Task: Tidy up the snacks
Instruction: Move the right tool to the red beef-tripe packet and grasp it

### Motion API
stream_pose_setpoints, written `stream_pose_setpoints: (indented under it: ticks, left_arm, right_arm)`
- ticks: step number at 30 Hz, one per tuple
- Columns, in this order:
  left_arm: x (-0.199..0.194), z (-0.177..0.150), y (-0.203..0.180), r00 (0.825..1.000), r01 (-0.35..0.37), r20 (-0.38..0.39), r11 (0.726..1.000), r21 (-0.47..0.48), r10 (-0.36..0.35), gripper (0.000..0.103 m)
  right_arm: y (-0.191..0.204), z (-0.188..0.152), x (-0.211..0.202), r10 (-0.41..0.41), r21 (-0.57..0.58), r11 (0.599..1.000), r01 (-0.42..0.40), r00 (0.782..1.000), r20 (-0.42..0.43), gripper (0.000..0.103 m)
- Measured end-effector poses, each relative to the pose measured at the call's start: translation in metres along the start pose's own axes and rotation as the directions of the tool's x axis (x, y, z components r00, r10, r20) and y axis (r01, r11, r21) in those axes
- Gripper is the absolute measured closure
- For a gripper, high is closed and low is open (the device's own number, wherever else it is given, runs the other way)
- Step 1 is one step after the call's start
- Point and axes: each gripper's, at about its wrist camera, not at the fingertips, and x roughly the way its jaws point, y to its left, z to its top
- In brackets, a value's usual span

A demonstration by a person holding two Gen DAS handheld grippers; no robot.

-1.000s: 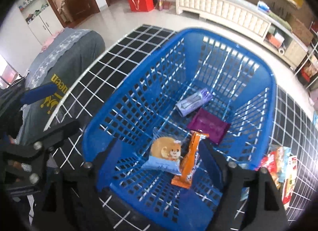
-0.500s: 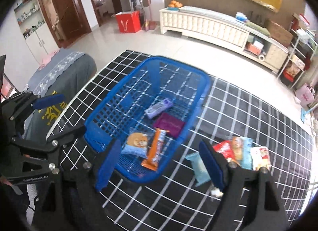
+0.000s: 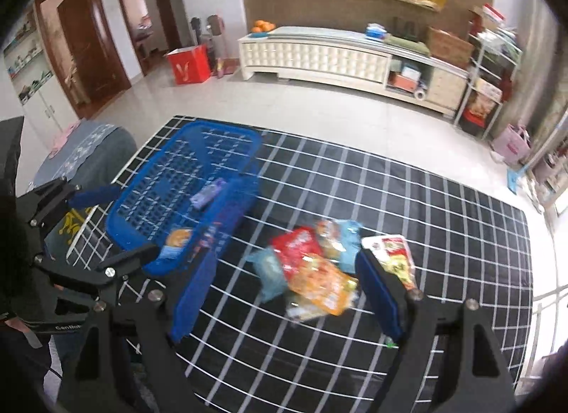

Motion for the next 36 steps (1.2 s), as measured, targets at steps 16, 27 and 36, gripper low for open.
stream_pose_setpoints:
  ticks: [16,27,36]
  left_arm:
    - [0.069,0.022,-0.085,0.997,0.033,-0.074,0.998,0.049,-0.029,0.025]
    - [0.132,0.029,-0.089,0.984,0.034,-0.175,0.999,-0.007,-0.035,0.025]
    - [0.159,0.033,-0.085,0.979,0.041,-0.201,0.999,-0.021,-0.044,0.025]
  right_arm:
    - [-0.118,-0.043,0.047,-0.032,0.124,0.991,0.047,0.992,-0.123,0.019]
    - [-0.164,-0.050,0.136,0.018,0.133,0.991,0.020,0.960,-0.279,0.019]
    - [-0.178,-0.050,0.182,0.022,0.124,0.992,0.020,0.944,-0.330,0.019]
